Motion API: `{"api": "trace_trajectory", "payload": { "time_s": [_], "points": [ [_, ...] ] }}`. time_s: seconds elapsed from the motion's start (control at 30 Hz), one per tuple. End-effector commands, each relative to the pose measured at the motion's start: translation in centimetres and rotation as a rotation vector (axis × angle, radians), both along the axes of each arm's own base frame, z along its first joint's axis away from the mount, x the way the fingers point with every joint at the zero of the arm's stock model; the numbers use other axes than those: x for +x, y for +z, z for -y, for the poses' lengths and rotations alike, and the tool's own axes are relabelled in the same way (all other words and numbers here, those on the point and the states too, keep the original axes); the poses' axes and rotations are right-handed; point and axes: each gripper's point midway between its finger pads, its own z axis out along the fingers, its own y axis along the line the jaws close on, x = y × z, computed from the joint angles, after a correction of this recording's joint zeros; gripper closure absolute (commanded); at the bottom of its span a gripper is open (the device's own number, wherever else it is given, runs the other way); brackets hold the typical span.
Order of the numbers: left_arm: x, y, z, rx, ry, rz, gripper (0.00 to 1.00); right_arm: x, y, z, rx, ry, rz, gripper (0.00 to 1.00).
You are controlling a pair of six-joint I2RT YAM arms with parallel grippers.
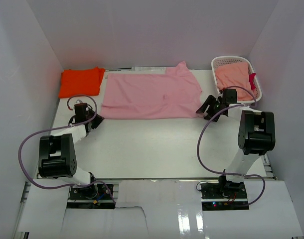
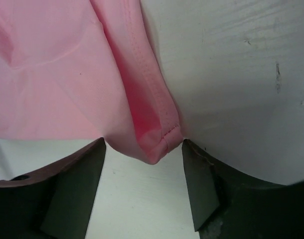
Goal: Fold and stack the t-shirts
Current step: Fold the flattened tshirt in 1/3 of the way
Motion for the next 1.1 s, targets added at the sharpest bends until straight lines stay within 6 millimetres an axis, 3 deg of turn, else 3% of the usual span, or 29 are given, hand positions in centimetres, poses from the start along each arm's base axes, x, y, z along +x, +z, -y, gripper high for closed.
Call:
{"api": "trace_trajectory", "payload": {
  "time_s": [0.0,0.07,0.1,0.37,0.43,0.57,0.7,0.8,1.0,1.07],
  "points": [
    [0.5,1.1,-0.4,0.003,0.009,0.044,0.67,0.6,-1.1,0.6,-0.017,-0.021,-0.019,0.37],
    [0.5,1.1,-0.5,0.006,0.012,0.045,0.67,0.5,-1.4,0.6,-0.016,-0.021,-0.025,0.53],
    [0.5,1.1,-0.6,0.007,0.015,0.043,0.67,0.3,-1.6,0.6,-0.016,-0.021,-0.030,0.56],
    [0.4,0.3,-1.2,0.019,0.033,0.025,0.67,-0.1,-1.6,1.2,-0.050,-0.034,-0.024,0.59],
    [0.2,0.1,-1.3,0.022,0.037,0.021,0.67,-0.1,-1.7,1.1,-0.047,-0.032,-0.029,0.59],
    [0.2,0.2,-1.4,0.027,0.042,0.025,0.67,-0.4,-1.6,1.1,-0.047,-0.027,-0.025,0.39],
    [0.1,0.2,-1.6,0.034,0.044,0.026,0.67,-0.8,-1.2,1.5,-0.070,-0.035,-0.014,0.38],
    [0.1,0.2,-1.6,0.037,0.045,0.026,0.67,-0.9,-1.1,1.6,-0.080,-0.040,-0.013,0.42],
    [-0.2,0.0,-2.2,0.055,0.064,0.018,0.67,-1.0,-1.5,1.7,-0.081,-0.040,-0.024,0.70],
    [-0.3,0.0,-2.5,0.062,0.073,0.022,0.67,-1.0,-1.5,1.7,-0.086,-0.042,-0.020,0.70]
  ]
}}
